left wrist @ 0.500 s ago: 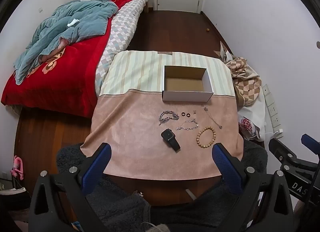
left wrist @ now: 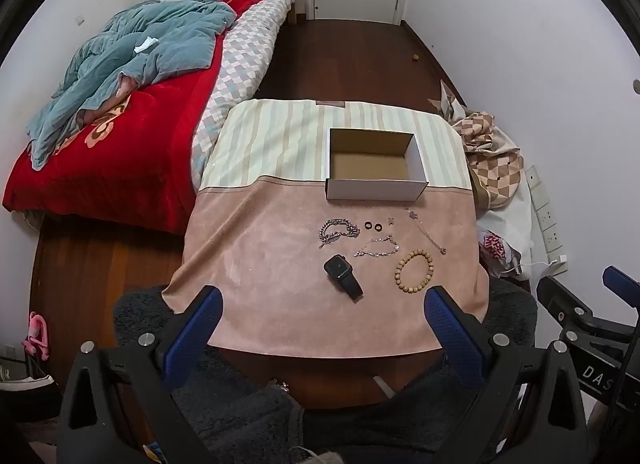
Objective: Organize jewelry
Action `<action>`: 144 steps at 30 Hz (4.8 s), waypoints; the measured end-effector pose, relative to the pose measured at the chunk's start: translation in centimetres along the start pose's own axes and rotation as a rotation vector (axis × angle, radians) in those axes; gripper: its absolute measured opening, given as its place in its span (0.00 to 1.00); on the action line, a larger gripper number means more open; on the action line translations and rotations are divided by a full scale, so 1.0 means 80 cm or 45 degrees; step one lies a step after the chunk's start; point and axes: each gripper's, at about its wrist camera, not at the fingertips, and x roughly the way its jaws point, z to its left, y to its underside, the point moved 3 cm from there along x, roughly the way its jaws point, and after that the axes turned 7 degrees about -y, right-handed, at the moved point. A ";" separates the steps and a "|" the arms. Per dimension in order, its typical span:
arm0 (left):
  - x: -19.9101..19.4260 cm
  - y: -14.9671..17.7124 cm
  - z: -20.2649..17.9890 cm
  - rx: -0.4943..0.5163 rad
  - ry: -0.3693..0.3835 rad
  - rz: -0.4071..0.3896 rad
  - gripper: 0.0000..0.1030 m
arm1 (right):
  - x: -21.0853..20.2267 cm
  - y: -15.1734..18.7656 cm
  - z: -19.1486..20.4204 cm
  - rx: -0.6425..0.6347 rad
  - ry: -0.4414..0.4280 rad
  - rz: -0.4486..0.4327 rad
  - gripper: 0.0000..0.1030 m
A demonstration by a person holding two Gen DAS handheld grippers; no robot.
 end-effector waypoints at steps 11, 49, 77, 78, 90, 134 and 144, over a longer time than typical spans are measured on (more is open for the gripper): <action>0.002 -0.001 0.000 0.016 -0.010 0.010 1.00 | -0.006 -0.003 0.000 0.001 0.002 0.000 1.00; -0.007 -0.002 -0.006 0.018 0.000 -0.004 1.00 | -0.017 -0.010 -0.012 -0.005 0.024 -0.030 1.00; -0.009 -0.004 -0.005 0.017 0.017 0.001 1.00 | -0.022 -0.010 -0.009 -0.016 0.040 -0.042 1.00; -0.009 -0.004 -0.005 0.018 0.017 0.001 1.00 | -0.021 -0.009 -0.009 -0.015 0.039 -0.042 1.00; 0.039 -0.021 0.001 -0.036 -0.079 -0.015 1.00 | 0.010 -0.020 -0.028 0.047 0.057 -0.073 1.00; 0.339 0.037 -0.070 -0.024 -0.033 0.403 0.29 | 0.368 0.048 -0.030 0.150 -0.102 0.334 0.53; 0.347 0.017 -0.078 0.039 -0.055 0.363 0.29 | 0.362 0.048 -0.019 0.108 -0.111 0.300 0.36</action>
